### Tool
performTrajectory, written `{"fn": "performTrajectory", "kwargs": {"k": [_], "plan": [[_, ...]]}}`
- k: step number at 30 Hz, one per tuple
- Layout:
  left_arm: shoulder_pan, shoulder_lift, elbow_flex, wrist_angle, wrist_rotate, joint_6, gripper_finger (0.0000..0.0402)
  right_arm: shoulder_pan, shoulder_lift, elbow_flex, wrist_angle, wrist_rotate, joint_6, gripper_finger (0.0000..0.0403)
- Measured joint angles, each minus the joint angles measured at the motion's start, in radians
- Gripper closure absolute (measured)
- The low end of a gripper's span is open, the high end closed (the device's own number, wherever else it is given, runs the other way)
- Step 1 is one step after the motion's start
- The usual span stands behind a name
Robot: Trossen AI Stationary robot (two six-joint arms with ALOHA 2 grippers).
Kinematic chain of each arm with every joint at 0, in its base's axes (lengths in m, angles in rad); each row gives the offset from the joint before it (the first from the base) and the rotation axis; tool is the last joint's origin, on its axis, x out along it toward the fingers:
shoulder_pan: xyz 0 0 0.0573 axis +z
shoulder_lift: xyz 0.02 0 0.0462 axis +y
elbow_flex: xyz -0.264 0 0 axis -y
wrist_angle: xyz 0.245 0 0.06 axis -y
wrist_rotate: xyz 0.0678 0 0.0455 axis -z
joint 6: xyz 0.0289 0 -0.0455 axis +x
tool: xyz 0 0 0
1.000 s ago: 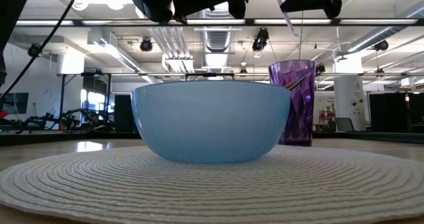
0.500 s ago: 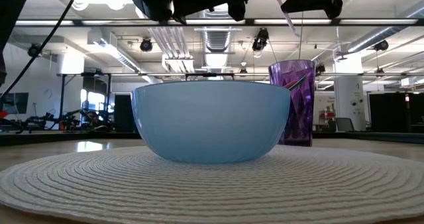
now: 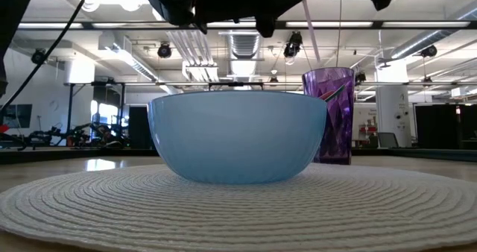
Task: Pick & Place Utensil
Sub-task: Put the purple straw into the purple cup
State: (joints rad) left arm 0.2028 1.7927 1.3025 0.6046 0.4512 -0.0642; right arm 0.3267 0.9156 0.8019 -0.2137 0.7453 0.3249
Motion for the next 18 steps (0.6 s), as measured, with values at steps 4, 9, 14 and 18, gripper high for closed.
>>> {"fn": "performTrajectory", "kwargs": {"k": [4,9,14,18], "plan": [[-0.001,0.000,0.000,-0.029,0.004,0.001,0.0401,0.000,-0.039,0.014,-0.006,-0.018,-0.047,0.0233],[-0.005,0.000,0.000,-0.049,0.030,0.001,0.0401,0.000,-0.054,0.039,0.004,-0.023,-0.136,0.0227],[-0.005,0.000,0.007,-0.052,0.030,0.008,0.0401,0.000,-0.049,0.073,0.038,-0.057,-0.248,0.0227],[-0.004,0.000,0.041,-0.053,0.030,0.008,0.0401,0.000,-0.042,0.113,0.041,-0.064,-0.294,0.0229]]}}
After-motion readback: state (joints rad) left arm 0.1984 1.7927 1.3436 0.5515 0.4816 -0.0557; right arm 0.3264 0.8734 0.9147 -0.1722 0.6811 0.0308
